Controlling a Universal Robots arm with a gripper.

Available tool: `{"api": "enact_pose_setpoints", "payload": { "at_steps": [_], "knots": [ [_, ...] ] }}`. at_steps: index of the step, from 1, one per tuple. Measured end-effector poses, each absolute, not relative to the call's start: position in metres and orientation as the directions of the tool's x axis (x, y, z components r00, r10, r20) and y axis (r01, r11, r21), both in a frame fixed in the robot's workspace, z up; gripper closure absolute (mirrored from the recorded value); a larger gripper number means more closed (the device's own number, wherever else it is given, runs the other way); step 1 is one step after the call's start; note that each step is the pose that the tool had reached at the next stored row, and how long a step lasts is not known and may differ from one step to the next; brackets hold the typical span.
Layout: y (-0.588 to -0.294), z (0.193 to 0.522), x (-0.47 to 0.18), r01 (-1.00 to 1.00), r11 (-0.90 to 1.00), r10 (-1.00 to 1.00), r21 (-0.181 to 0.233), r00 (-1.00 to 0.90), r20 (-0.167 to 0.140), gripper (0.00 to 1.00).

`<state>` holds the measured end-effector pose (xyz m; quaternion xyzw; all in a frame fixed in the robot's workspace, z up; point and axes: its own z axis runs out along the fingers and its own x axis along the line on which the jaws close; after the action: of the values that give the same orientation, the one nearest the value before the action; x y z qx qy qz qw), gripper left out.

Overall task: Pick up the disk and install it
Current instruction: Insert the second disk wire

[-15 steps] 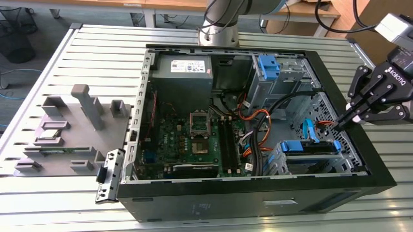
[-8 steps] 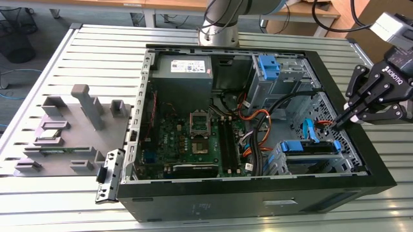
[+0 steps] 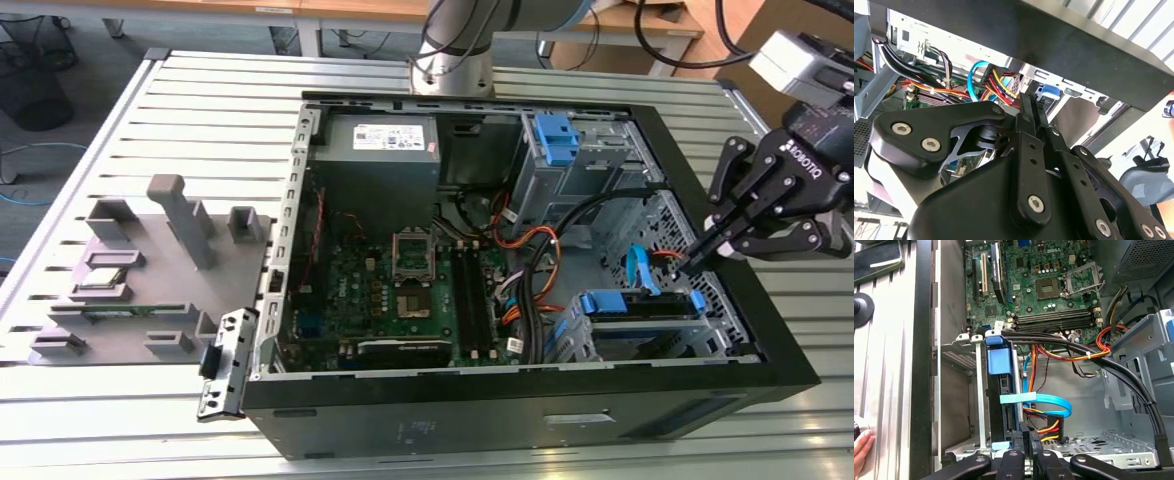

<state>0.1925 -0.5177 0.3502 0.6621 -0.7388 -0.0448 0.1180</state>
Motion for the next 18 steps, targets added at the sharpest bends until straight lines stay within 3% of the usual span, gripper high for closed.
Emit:
{"api": "enact_pose_setpoints", "payload": {
  "at_steps": [18],
  "knots": [
    [-0.52, 0.35, 0.177, -0.986, 0.095, -0.991, 0.135, -0.081, 0.107, 0.84]
  ]
}}
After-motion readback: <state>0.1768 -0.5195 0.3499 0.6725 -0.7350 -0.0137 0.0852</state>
